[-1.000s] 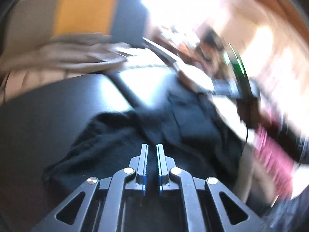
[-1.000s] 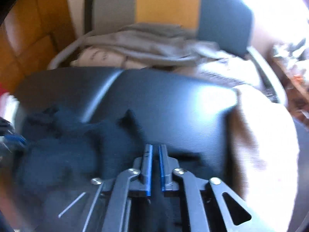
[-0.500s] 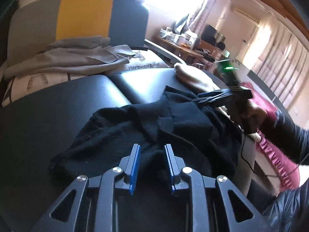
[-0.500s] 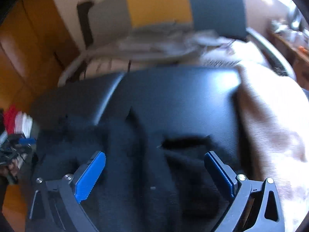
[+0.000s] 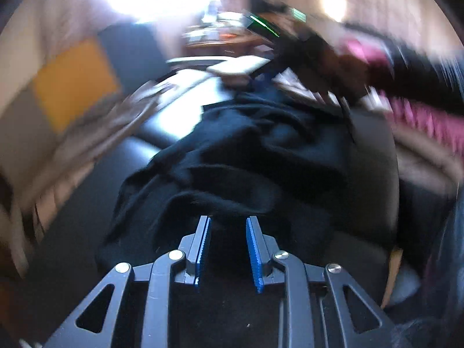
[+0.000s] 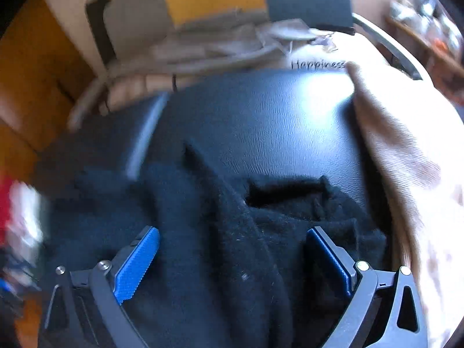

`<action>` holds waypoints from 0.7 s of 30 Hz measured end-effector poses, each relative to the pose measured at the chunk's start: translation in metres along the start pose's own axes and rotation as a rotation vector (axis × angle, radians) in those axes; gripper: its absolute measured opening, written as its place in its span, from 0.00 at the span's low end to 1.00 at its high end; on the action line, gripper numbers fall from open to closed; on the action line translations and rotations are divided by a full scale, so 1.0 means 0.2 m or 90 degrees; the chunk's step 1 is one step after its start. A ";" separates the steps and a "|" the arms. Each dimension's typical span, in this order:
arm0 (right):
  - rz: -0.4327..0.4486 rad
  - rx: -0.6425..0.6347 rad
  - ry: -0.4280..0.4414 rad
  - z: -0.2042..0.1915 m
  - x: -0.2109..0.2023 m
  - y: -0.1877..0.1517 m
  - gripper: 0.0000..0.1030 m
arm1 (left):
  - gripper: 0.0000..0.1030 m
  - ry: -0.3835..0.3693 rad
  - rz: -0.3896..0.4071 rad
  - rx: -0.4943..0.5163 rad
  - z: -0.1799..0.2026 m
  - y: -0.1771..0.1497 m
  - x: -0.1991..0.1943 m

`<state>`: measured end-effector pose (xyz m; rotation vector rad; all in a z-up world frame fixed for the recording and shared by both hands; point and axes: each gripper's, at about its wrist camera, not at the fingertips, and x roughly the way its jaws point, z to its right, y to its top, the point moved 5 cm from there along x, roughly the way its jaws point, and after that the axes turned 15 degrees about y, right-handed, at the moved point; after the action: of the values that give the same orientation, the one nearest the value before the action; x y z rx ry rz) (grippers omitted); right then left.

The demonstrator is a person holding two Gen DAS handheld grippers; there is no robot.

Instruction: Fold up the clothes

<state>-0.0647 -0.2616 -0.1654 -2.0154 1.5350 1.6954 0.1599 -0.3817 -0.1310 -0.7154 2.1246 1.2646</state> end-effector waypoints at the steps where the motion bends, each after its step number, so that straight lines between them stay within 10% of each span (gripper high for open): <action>1: 0.003 0.001 0.002 -0.01 -0.03 0.00 1.00 | 0.24 0.007 0.001 0.040 0.04 0.01 0.01; 4: 0.012 0.004 0.009 -0.02 -0.14 0.00 0.87 | 0.24 0.020 0.010 0.174 0.16 0.05 0.05; 6: -0.010 0.002 -0.013 -0.01 -0.14 -0.04 0.12 | 0.24 0.028 0.011 0.244 0.22 0.07 0.09; 7: -0.022 0.010 -0.018 0.01 -0.12 -0.07 0.06 | 0.24 0.039 0.011 0.274 0.24 0.06 0.11; 12: 0.001 0.066 0.032 0.09 -0.11 -0.14 0.63 | 0.21 0.046 -0.016 0.228 0.20 0.07 0.21; 21: 0.026 -0.034 0.033 0.01 -0.18 0.01 0.58 | 0.08 -0.100 0.068 -0.363 -0.48 0.12 0.09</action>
<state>-0.0621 -0.2398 -0.1371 -2.0837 1.5750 1.7300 0.1125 -0.4603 -0.0904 -0.7022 1.6984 1.9504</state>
